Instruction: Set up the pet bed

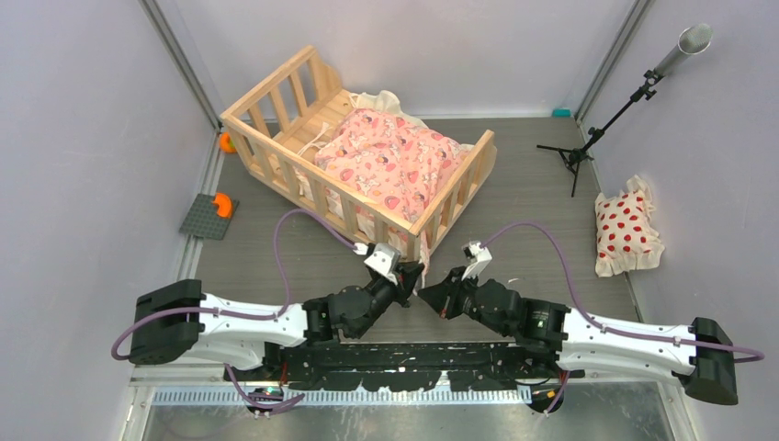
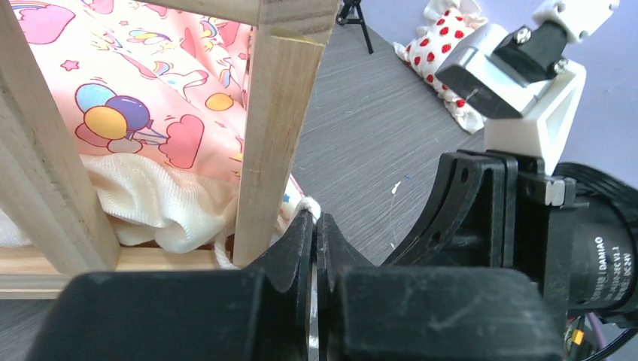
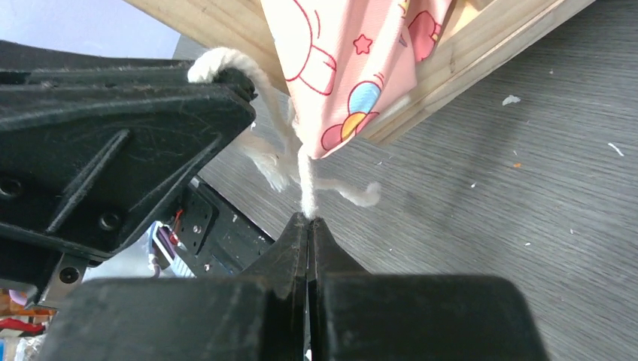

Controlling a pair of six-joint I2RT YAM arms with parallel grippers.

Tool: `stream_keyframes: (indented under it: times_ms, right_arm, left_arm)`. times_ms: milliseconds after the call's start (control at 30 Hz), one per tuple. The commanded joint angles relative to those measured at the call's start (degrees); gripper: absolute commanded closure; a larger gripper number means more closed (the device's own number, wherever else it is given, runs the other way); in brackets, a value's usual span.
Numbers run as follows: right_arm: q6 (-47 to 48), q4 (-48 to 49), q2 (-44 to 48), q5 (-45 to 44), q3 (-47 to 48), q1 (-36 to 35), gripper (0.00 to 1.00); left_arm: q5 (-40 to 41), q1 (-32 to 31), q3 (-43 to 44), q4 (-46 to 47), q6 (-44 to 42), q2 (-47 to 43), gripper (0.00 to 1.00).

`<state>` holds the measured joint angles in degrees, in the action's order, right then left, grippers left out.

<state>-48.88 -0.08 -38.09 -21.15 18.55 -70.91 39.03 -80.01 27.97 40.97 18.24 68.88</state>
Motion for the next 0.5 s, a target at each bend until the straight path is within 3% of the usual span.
stream_keyframes:
  times_ms: [0,467]
  right_arm:
    - [-0.9,5.2,1.5,2.4,-1.0,-0.4,0.99]
    - [-3.9,8.7,2.7,1.2,-0.6,-0.3,0.99]
  left_arm:
    - [2.2,0.1,-0.1,6.4,2.2,1.4,1.0]
    - [3.9,0.1,-3.1,10.3,5.0,3.4,1.0]
